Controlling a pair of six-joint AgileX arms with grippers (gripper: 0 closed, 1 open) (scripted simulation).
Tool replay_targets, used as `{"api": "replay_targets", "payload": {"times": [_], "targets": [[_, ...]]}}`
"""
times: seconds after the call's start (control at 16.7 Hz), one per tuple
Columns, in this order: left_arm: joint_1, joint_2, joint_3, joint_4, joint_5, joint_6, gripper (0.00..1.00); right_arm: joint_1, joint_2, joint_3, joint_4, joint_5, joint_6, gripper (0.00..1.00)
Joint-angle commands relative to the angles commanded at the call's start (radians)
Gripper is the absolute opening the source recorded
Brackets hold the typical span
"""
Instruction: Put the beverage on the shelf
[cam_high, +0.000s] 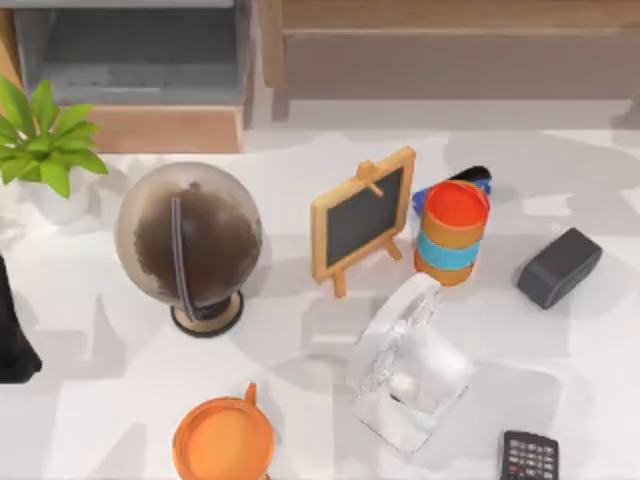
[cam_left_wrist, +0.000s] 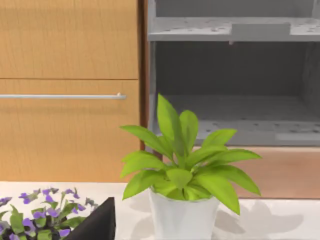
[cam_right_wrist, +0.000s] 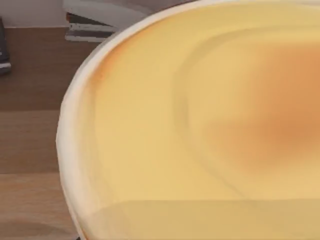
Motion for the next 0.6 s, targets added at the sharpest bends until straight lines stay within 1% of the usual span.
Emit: {"api": "replay_targets", "payload": {"times": [0.3,0.6], "targets": [[0.0,0.0,0.0,0.0,0.0,0.0,1.0,0.036,0.022,0.197,-0.188,0.01,0.006,0.0],[0.0,0.0,0.0,0.0,0.0,0.0,1.0,0.08,0.099,0.368,-0.3,0.025,0.015,0.0]]}}
